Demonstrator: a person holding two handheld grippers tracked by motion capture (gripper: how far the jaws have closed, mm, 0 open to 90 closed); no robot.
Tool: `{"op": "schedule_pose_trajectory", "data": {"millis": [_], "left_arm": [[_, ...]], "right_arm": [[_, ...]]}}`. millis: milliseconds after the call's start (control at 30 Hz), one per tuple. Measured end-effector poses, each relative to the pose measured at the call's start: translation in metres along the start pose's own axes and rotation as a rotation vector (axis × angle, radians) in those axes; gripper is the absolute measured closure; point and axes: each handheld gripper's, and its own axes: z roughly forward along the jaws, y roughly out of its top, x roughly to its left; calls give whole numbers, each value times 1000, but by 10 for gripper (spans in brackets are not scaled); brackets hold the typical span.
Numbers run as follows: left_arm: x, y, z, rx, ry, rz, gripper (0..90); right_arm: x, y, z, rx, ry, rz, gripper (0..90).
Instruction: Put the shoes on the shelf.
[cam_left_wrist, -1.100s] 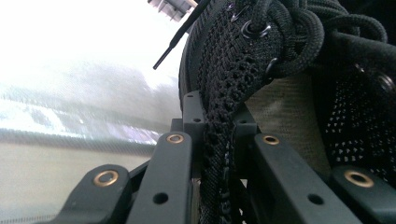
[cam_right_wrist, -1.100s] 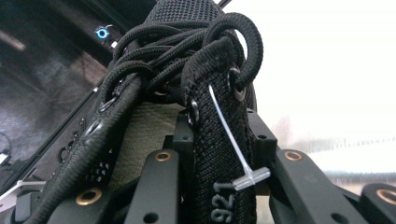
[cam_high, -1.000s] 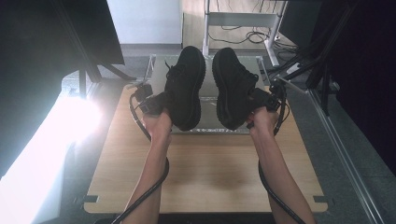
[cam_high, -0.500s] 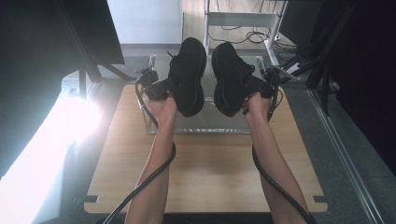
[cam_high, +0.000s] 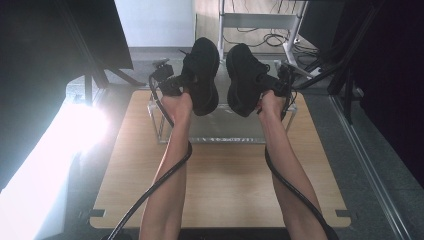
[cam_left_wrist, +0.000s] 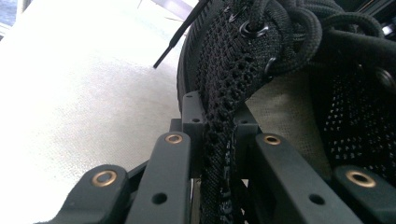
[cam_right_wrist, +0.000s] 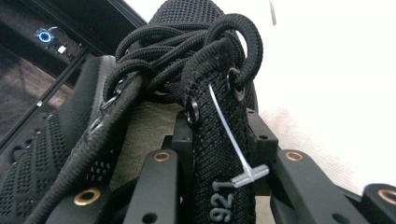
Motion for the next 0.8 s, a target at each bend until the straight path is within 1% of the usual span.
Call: {"op": "schedule_pose_trajectory", "data": {"millis": [33,67,133,200,300,367,433,533,567,633,667,733,800], "left_arm": [[-1,0,1,-1,1,-6,799],[-1,0,2,3,1,0,795],[-3,-1,3,9,0,1,784],[-3,-2,4,12,0,1,775],[-4,-2,5,18,-2,4,744],[-5,-3,6,20,-2,3,723],[-7,-2,7,29,9,6,704],[-9,-2,8,30,36,13,669],[-9,-2,8,28,37,11,660],[-9,-3,9,29,39,9,631],[-10,-3,9,28,40,6,603],[-11,-3,9,33,47,15,563],[-11,-3,10,42,52,34,526]], "right_arm": [[1,0,1,-1,-3,-2,705],[2,0,2,2,-7,-7,699],[4,-2,4,5,-9,-16,690],[5,-2,5,11,-7,-13,676],[8,-3,6,4,-3,-16,641],[11,-3,7,5,-1,-36,635],[15,-3,7,5,-2,-65,633],[16,-3,8,7,4,-71,623],[16,-3,8,7,9,-66,619],[15,-4,8,8,17,-71,602],[15,-4,9,12,25,-66,589],[15,-4,11,26,46,-53,554],[16,-6,14,40,80,-40,509]]}}
